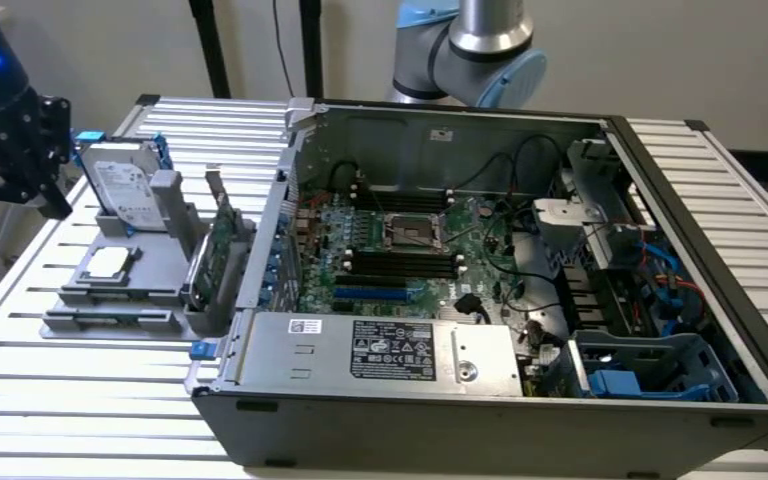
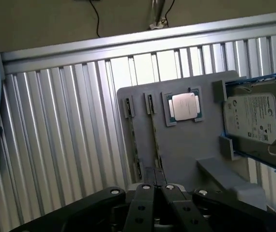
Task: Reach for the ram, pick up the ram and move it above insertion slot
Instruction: 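Pick up the ram and move it above insertion slot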
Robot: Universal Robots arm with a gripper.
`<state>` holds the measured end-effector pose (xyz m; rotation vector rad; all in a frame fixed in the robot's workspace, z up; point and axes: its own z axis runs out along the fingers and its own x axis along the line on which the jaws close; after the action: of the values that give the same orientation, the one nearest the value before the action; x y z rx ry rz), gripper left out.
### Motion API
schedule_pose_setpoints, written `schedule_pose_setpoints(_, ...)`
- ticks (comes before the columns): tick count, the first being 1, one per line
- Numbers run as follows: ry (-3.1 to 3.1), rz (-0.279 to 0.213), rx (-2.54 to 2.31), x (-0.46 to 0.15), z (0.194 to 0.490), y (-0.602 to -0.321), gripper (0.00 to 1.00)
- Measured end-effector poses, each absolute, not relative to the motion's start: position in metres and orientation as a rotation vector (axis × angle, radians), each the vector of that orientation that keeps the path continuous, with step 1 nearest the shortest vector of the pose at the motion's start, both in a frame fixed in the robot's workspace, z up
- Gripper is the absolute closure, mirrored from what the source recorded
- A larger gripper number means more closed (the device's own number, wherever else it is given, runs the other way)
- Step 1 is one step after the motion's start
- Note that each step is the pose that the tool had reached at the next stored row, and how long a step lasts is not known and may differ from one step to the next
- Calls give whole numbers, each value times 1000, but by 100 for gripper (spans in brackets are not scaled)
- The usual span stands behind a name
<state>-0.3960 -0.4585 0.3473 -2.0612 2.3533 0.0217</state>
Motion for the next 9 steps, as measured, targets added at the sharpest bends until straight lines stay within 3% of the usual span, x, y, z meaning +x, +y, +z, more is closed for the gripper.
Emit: schedule_pose_setpoints(9,2177,21,-2246,-396,344,-459,89)
